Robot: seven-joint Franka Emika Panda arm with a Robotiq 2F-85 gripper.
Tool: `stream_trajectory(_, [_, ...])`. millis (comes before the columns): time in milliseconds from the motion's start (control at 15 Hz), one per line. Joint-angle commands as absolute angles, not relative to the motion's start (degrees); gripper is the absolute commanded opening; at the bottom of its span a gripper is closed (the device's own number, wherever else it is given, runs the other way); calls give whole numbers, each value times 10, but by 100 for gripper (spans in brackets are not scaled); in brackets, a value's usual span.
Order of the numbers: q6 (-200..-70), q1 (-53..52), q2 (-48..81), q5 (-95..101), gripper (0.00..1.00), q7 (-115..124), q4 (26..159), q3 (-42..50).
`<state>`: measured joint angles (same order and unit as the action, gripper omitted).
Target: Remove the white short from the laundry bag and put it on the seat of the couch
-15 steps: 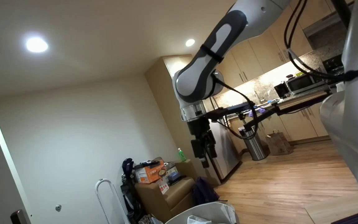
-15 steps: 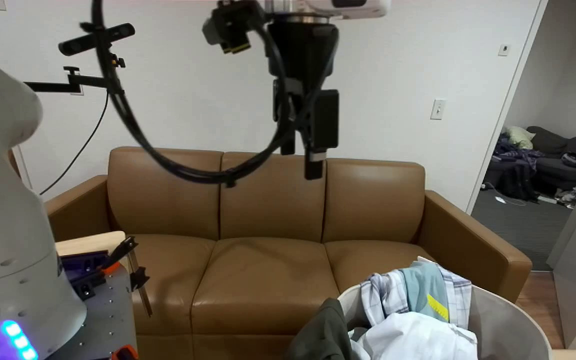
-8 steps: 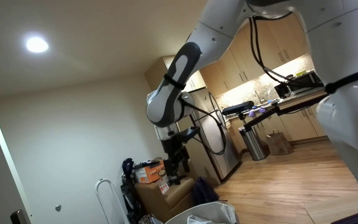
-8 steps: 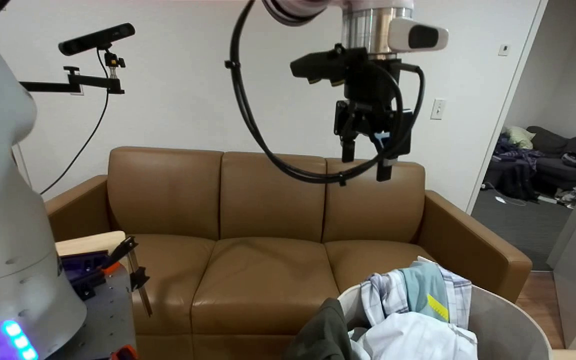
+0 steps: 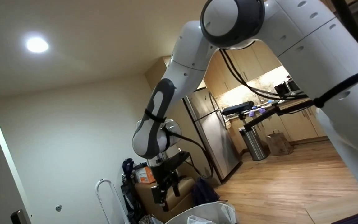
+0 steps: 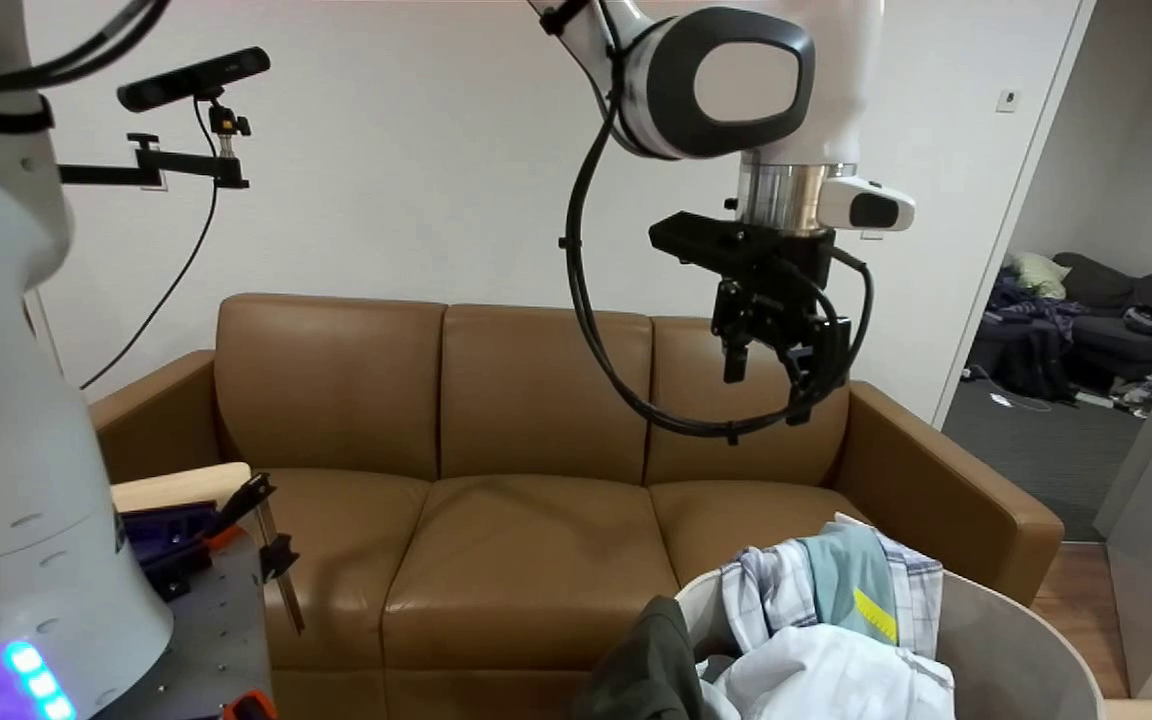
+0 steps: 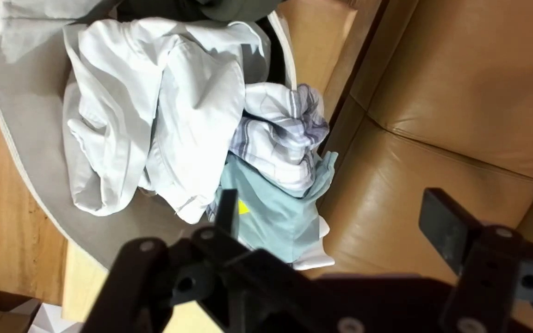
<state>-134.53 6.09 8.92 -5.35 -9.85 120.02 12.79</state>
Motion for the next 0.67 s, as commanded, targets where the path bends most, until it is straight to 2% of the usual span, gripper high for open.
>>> stream_trajectory(0, [-1377, 72, 82, -31, 100, -76, 1214, 111])
stream_trajectory(333, [-1452, 73, 168, -74, 100, -105, 1183, 71])
stream_trajectory(600, [-1451, 76, 223, -32, 100, -67, 1172, 81])
